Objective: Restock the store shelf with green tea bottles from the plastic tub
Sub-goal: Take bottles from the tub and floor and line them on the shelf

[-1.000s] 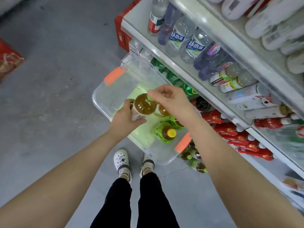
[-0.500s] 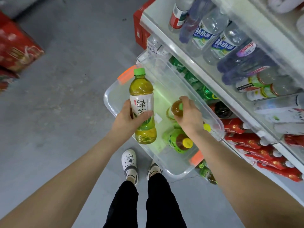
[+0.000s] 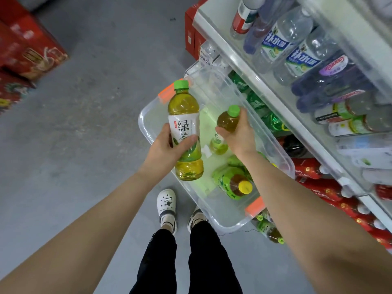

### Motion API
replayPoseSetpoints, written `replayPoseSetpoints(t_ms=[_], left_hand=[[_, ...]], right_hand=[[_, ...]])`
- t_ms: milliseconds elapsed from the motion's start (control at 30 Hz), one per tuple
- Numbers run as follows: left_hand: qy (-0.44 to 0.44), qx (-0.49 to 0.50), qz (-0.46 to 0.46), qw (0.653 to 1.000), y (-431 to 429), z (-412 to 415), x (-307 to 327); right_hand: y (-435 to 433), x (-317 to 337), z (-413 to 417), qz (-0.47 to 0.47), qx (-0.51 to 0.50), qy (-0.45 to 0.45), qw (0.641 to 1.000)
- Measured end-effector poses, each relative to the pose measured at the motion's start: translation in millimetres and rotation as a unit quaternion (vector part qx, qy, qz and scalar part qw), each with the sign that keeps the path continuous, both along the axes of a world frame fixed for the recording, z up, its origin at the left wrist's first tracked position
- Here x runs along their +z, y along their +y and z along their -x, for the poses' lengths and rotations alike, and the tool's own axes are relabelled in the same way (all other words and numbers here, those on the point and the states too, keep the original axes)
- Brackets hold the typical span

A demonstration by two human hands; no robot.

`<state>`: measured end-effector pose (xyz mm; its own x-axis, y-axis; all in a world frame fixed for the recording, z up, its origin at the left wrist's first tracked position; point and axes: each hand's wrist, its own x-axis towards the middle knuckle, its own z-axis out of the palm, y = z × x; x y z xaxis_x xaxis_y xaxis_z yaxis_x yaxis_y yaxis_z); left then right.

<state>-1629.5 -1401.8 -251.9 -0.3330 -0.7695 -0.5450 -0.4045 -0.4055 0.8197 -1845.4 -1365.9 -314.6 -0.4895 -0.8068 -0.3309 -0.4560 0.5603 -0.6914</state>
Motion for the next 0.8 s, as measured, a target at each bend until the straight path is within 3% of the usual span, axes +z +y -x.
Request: replayPoseSetpoints(t_ms=[200,333,433,633,800], left_hand=[[0.038,-0.007,0.001,0.999,4,3,45],[0.089,-0.037,-0.014,0.995,8,9,90],[0.107,-0.081,-0.005,0.991,9,17,129],[0.073,-0.149,0.125,0.978,18,42,207],[0.093,-0.209,0.201,0.953,31,67,262]], right_hand=[[31,74,14,0.1,-0.116,-0.193,0.969],[57,142,18,0.156,-0.129,-0.215,0.955],[75,192,19,0.201,-0.193,-0.228,0.933],[106,282,24,0.324,-0.356,-0.277,0.832],[145,345,35,0.387,-0.358,-0.246,0.813]])
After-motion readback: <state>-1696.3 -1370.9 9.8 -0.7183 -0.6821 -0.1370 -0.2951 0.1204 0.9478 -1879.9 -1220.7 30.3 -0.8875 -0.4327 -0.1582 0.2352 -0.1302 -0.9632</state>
